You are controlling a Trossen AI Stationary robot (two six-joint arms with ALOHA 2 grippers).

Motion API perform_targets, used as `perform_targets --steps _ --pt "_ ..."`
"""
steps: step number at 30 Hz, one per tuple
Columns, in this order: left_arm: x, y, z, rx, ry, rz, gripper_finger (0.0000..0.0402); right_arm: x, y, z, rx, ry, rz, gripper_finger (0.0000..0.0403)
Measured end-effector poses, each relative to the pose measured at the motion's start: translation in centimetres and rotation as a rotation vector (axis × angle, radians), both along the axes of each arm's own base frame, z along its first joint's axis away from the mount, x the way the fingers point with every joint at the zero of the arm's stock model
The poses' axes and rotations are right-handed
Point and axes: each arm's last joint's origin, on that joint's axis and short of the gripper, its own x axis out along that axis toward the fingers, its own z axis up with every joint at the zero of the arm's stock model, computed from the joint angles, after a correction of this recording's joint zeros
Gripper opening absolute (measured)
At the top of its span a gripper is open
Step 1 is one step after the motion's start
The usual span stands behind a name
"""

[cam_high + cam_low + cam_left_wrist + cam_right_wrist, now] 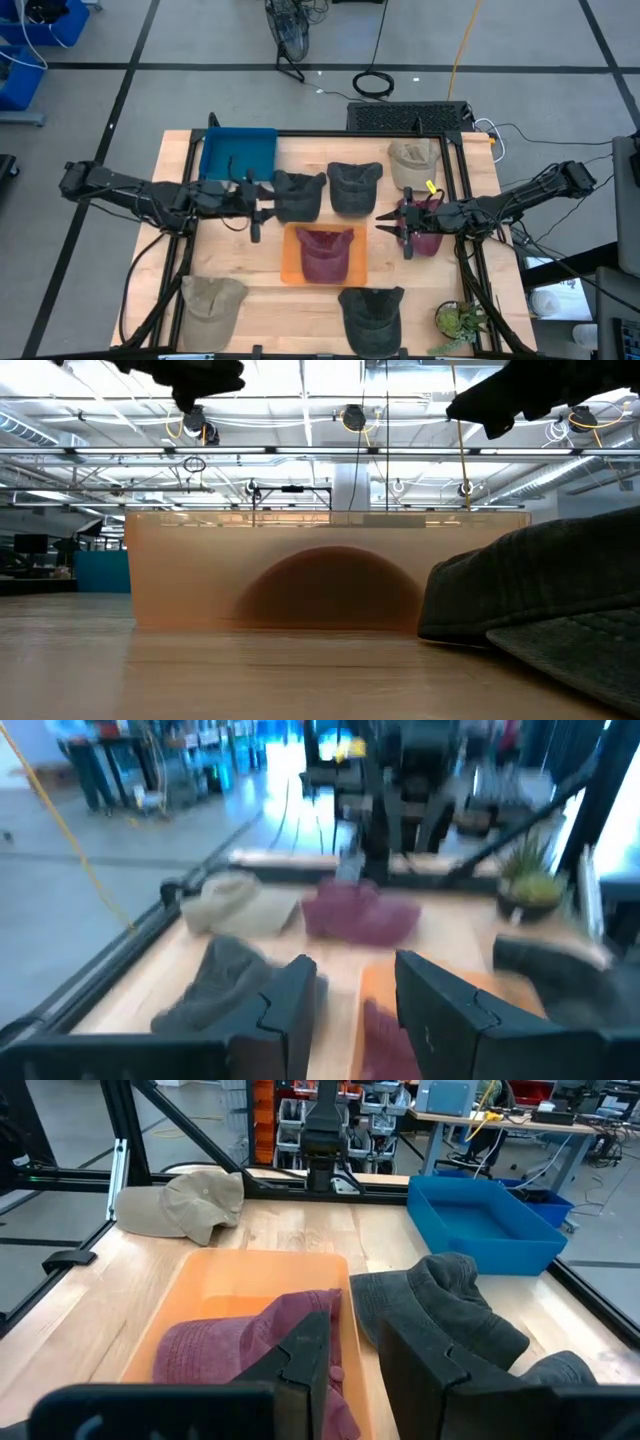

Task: Pick & Place hat
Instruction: Put the red cap into the orange bin

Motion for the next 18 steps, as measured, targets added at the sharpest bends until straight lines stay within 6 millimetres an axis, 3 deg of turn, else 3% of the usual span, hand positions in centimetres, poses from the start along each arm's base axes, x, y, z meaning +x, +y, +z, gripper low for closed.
perform_targets --steps 9,18 --pt "-2.5 0.1 0.5 -0.08 -0.083 -0.141 0.0143 0.0 -0.1 -0.2 0.007 0.016 -0.008 0.0075" --pt "-2.7 0.0 0.7 -0.052 -0.094 -0.152 0.0143 -0.3 -0.1 -1.2 0.017 0.071 -0.016 0.0075"
